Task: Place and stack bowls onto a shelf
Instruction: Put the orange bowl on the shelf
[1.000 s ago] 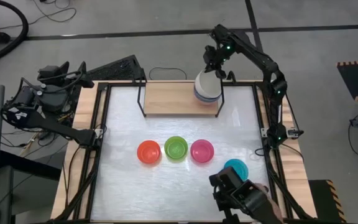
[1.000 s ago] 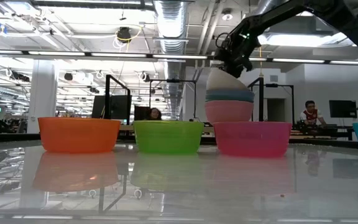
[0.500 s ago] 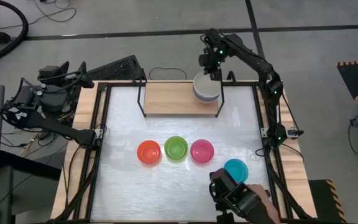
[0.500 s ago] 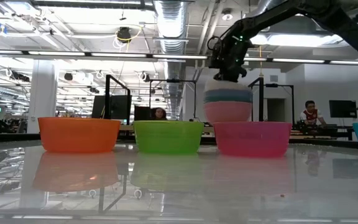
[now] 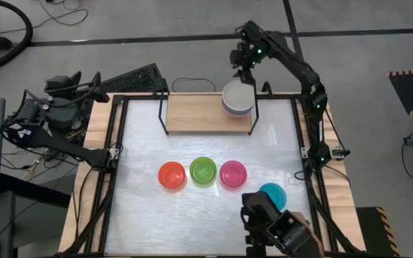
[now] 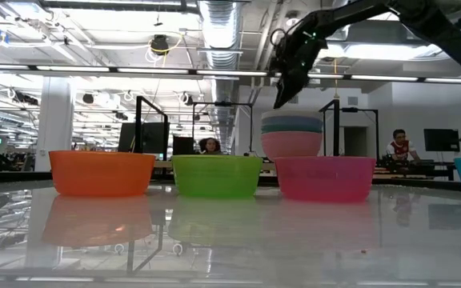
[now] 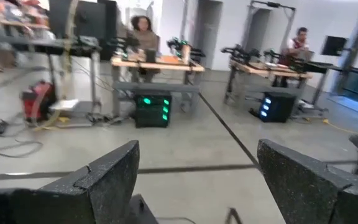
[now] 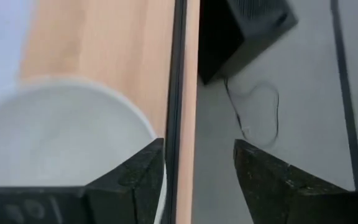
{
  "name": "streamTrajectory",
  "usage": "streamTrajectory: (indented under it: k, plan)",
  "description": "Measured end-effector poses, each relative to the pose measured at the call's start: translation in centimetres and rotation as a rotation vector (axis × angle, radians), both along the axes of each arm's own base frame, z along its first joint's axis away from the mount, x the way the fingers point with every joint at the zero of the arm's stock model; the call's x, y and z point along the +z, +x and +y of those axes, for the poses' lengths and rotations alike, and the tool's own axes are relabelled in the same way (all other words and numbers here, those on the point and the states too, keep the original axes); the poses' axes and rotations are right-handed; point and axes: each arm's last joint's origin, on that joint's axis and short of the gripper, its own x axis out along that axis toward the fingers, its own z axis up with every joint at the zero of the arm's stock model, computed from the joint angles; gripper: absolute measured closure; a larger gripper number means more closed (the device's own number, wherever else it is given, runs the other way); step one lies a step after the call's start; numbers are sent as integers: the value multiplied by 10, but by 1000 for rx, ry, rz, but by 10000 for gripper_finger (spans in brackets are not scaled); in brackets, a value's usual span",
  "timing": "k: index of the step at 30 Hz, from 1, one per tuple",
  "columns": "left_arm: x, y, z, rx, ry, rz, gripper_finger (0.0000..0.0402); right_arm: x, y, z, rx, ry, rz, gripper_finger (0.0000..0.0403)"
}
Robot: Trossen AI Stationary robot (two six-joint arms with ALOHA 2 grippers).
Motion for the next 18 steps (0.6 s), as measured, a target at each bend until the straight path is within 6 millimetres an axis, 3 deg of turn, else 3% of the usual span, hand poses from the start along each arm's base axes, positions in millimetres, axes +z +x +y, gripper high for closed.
streamTrajectory:
  k: [7, 18]
  plan:
    - [-3, 5, -2, -189, -120, -65, 91, 47, -3, 14, 53, 82, -321, 184]
    - [-4, 12, -5, -386, -293, -207, 91, 123, -30, 67, 204, 195, -621, 184]
